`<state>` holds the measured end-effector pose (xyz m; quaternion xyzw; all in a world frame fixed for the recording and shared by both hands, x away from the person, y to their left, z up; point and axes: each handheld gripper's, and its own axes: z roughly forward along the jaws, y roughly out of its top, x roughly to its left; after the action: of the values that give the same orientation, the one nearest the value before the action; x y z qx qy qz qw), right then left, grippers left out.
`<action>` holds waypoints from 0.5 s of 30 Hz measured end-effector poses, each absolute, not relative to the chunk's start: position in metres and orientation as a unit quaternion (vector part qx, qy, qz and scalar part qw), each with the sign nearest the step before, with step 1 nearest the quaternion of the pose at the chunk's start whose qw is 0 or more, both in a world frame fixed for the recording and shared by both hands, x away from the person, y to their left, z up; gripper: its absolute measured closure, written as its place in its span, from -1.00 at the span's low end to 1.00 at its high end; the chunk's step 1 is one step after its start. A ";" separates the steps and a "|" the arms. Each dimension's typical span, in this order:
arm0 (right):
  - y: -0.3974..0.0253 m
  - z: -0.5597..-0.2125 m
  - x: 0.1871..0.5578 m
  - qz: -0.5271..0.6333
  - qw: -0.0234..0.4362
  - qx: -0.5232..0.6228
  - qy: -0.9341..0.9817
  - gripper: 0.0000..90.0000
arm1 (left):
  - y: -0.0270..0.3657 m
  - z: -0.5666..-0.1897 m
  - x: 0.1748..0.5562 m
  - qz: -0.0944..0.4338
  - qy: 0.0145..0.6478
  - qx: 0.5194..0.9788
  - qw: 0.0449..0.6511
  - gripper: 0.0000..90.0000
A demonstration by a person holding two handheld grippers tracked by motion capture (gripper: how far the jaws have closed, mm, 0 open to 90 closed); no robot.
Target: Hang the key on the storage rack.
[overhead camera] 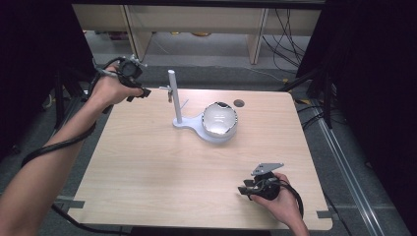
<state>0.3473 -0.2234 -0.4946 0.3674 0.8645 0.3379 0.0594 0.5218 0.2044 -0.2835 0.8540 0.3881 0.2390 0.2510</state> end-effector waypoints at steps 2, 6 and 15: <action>-0.223 -0.495 0.347 0.337 0.060 0.367 0.865 0.35 | 0.207 -0.286 0.518 0.241 0.388 0.852 0.257 0.21; -0.224 -0.496 0.348 0.341 0.072 0.366 0.863 0.35 | 0.210 -0.291 0.507 0.246 0.387 0.846 0.274 0.15; -0.225 -0.493 0.347 0.336 0.062 0.374 0.862 0.35 | 0.215 -0.313 0.476 0.262 0.382 0.827 0.319 -0.03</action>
<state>0.3468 -0.2253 -0.4927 0.3742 0.8620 0.3361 0.0622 0.4763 0.2152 -0.3128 0.8268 0.3824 0.2618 0.3187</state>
